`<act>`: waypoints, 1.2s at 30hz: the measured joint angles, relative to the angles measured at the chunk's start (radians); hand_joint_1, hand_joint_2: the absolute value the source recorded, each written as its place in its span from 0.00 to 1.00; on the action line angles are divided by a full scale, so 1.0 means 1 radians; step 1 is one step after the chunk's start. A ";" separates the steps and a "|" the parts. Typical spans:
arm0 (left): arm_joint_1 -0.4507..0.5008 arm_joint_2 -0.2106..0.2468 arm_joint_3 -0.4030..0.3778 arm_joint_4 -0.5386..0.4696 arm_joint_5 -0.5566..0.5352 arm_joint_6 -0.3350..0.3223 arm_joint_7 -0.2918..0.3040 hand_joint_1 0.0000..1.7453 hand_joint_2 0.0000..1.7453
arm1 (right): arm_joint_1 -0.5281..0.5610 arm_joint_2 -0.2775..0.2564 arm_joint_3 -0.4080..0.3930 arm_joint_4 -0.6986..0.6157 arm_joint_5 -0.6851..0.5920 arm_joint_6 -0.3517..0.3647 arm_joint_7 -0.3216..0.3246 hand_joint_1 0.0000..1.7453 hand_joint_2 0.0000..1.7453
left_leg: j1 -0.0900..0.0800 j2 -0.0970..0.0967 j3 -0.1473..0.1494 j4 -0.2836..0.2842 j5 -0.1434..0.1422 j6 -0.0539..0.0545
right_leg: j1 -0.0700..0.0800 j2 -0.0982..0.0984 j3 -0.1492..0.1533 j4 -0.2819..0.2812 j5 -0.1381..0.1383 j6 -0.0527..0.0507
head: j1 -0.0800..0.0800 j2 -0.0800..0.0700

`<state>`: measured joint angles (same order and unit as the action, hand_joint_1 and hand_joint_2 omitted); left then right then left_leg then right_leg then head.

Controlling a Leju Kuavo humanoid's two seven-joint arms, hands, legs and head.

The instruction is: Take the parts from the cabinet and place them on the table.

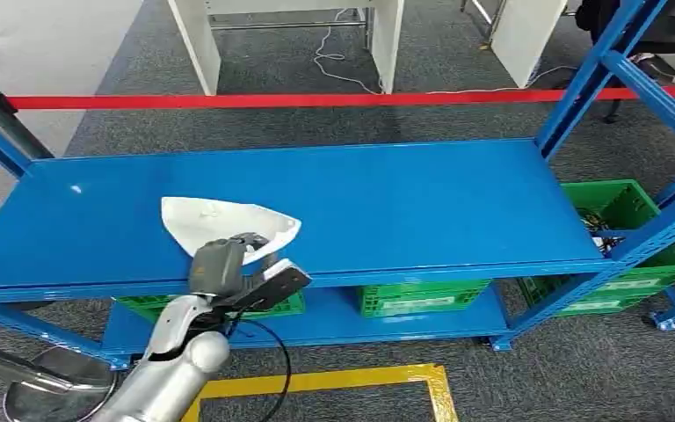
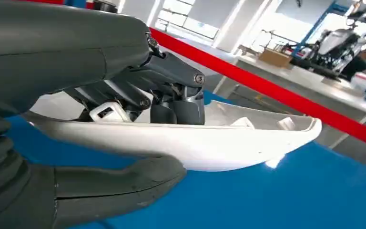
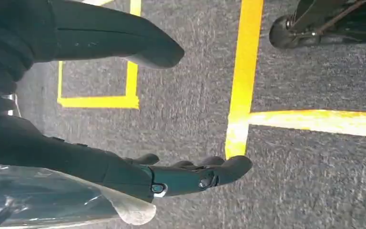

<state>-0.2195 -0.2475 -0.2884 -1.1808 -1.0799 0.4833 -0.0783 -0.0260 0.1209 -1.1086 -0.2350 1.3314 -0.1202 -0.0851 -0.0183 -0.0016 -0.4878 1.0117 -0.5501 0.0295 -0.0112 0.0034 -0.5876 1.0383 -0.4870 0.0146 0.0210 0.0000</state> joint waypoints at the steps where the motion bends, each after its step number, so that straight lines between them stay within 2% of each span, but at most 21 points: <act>1: 0.030 0.009 0.000 -0.042 0.015 -0.003 -0.013 1.00 1.00 | 0.001 0.001 0.000 0.001 0.002 -0.004 0.000 0.00 1.00 | 0.000 0.000 0.000 0.000 0.000 0.000 | 0.000 -0.001 0.000 0.000 0.000 0.000 | 0.000 0.000; 7: 0.146 0.038 0.001 -0.202 0.170 -0.017 -0.134 1.00 1.00 | 0.001 0.009 0.000 0.005 -0.006 -0.029 0.000 0.00 1.00 | 0.000 0.000 -0.001 0.000 0.000 0.000 | 0.000 -0.002 0.000 0.000 -0.001 0.001 | 0.000 0.000; 13: 0.263 0.051 0.011 -0.341 0.511 -0.060 -0.323 1.00 1.00 | 0.006 0.024 -0.004 0.008 -0.019 -0.057 -0.013 0.00 1.00 | 0.000 0.000 -0.001 0.000 -0.001 0.001 | 0.000 -0.001 0.000 0.000 -0.001 0.001 | 0.001 0.000; 14: 0.278 0.053 0.018 -0.363 0.534 -0.063 -0.341 1.00 1.00 | 0.007 0.026 -0.005 0.008 -0.019 -0.060 -0.017 0.00 1.00 | -0.002 0.000 -0.001 0.003 -0.003 0.003 | -0.004 -0.002 0.001 -0.006 0.002 0.003 | 0.000 0.000; 16: 0.310 0.056 0.027 -0.405 0.565 -0.058 -0.372 1.00 1.00 | 0.010 0.035 -0.012 0.009 -0.020 -0.080 -0.050 0.00 1.00 | -0.004 -0.001 0.006 -0.022 0.024 0.024 | -0.003 -0.002 0.011 -0.026 0.021 0.021 | -0.002 0.000; 18: 0.339 0.058 0.033 -0.440 0.578 -0.046 -0.401 1.00 1.00 | 0.011 0.036 -0.014 0.009 -0.020 -0.098 -0.084 0.00 1.00 | 0.010 0.007 0.024 -0.067 0.049 0.033 | -0.001 -0.003 -0.007 -0.001 -0.020 0.021 | 0.002 0.000; 21: 0.381 0.060 0.050 -0.482 0.594 -0.039 -0.420 1.00 1.00 | 0.012 0.037 -0.020 0.009 -0.025 -0.103 -0.116 0.00 1.00 | 0.017 0.012 0.017 -0.066 0.052 0.033 | -0.012 -0.002 -0.096 0.216 -0.119 0.038 | 0.003 0.000; 22: 0.391 0.061 0.053 -0.488 0.597 -0.039 -0.421 1.00 1.00 | 0.013 0.037 -0.021 0.009 -0.027 -0.105 -0.117 0.00 1.00 | 0.020 0.013 0.015 -0.063 0.052 0.030 | -0.018 -0.003 -0.113 0.256 -0.123 0.046 | 0.003 0.000; 23: 0.400 0.061 0.055 -0.494 0.599 -0.038 -0.423 1.00 1.00 | 0.014 0.037 -0.022 0.009 -0.032 -0.104 -0.122 0.00 1.00 | 0.025 0.013 0.014 -0.059 0.050 0.024 | -0.022 -0.003 -0.106 0.245 -0.101 0.054 | 0.003 0.000; 24: 0.407 0.061 0.058 -0.499 0.604 -0.038 -0.427 1.00 1.00 | 0.013 0.037 -0.027 0.009 -0.043 -0.097 -0.130 0.00 1.00 | 0.033 0.013 0.012 -0.053 0.046 0.016 | -0.028 -0.005 -0.078 0.195 -0.063 0.063 | 0.003 0.000; 25: 0.410 0.061 0.062 -0.505 0.611 -0.038 -0.433 1.00 1.00 | 0.011 0.037 -0.031 0.009 -0.057 -0.083 -0.139 0.00 1.00 | 0.043 0.013 0.009 -0.042 0.040 0.004 | -0.036 -0.007 -0.033 0.110 -0.017 0.074 | 0.004 0.000; 26: 0.411 0.061 0.068 -0.509 0.624 -0.037 -0.446 1.00 1.00 | 0.009 0.037 -0.039 0.009 -0.070 -0.064 -0.155 0.00 1.00 | 0.052 0.012 0.004 -0.024 0.030 -0.010 | -0.046 -0.011 0.012 0.019 0.010 0.090 | 0.005 0.000; 27: 0.416 0.061 0.074 -0.518 0.643 -0.034 -0.466 1.00 1.00 | 0.003 0.043 -0.046 0.011 -0.080 -0.039 -0.172 0.00 1.00 | 0.047 0.010 -0.011 -0.009 0.021 -0.026 | -0.032 -0.006 0.042 0.013 -0.022 0.098 | 0.015 0.000; 28: 0.424 0.059 0.079 -0.527 0.664 -0.033 -0.483 1.00 1.00 | -0.002 0.045 -0.052 0.012 -0.090 -0.037 -0.180 0.00 1.00 | 0.043 0.010 -0.017 0.008 0.016 -0.032 | -0.034 0.003 0.026 0.022 -0.017 0.078 | 0.020 0.000; 29: 0.433 0.059 0.087 -0.537 0.686 -0.034 -0.504 1.00 1.00 | -0.006 0.048 -0.058 0.012 -0.101 -0.044 -0.180 0.00 1.00 | 0.041 0.010 -0.020 0.020 0.014 -0.037 | -0.038 0.003 0.020 0.019 -0.034 0.057 | 0.012 0.000; 30: 0.436 0.059 0.096 -0.538 0.704 -0.036 -0.521 1.00 1.00 | -0.008 0.055 -0.068 0.013 -0.111 -0.058 -0.181 0.00 1.00 | 0.041 0.010 -0.024 0.021 0.017 -0.040 | -0.037 0.003 0.013 0.030 -0.034 0.051 | 0.005 0.000; 31: 0.437 0.059 0.103 -0.538 0.721 -0.040 -0.535 1.00 1.00 | -0.010 0.061 -0.075 0.013 -0.114 -0.068 -0.182 0.00 1.00 | 0.043 0.010 -0.028 0.021 0.017 -0.043 | -0.037 0.003 0.008 0.035 -0.033 0.045 | 0.007 0.000; 32: 0.439 0.059 0.112 -0.539 0.741 -0.046 -0.548 1.00 1.00 | -0.012 0.069 -0.079 0.013 -0.115 -0.078 -0.183 0.00 1.00 | 0.047 0.008 -0.031 0.029 0.008 -0.050 | -0.037 -0.001 0.000 0.034 -0.030 0.033 | 0.004 0.000; 33: 0.441 0.058 0.122 -0.543 0.753 -0.051 -0.557 1.00 1.00 | -0.015 0.074 -0.081 0.013 -0.115 -0.083 -0.185 0.00 1.00 | 0.047 0.008 -0.044 0.058 -0.029 -0.050 | -0.035 -0.002 -0.006 0.034 -0.024 0.021 | -0.005 0.000; 35: 0.442 0.055 0.137 -0.547 0.775 -0.055 -0.580 1.00 1.00 | -0.021 0.083 -0.086 0.014 -0.112 -0.084 -0.192 0.00 1.00 | 0.044 0.008 -0.098 0.195 -0.125 -0.051 | -0.029 -0.004 -0.023 0.033 -0.013 0.009 | -0.009 0.000; 36: 0.444 0.051 0.145 -0.547 0.781 -0.055 -0.587 1.00 1.00 | -0.022 0.086 -0.088 0.014 -0.113 -0.080 -0.196 0.00 1.00 | 0.043 0.008 -0.123 0.267 -0.160 -0.048 | -0.024 -0.006 -0.031 0.033 -0.007 0.004 | -0.010 0.000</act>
<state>0.2243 -0.1965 -0.1430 -1.7277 -0.2987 0.4288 -0.6657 -0.0481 0.2068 -1.1963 -0.2213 1.2188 -0.2006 -0.2815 0.0249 0.0065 -0.6108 1.2783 -0.7097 -0.0190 -0.0355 -0.0025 -0.6190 1.0713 -0.4945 0.0184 0.0114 0.0000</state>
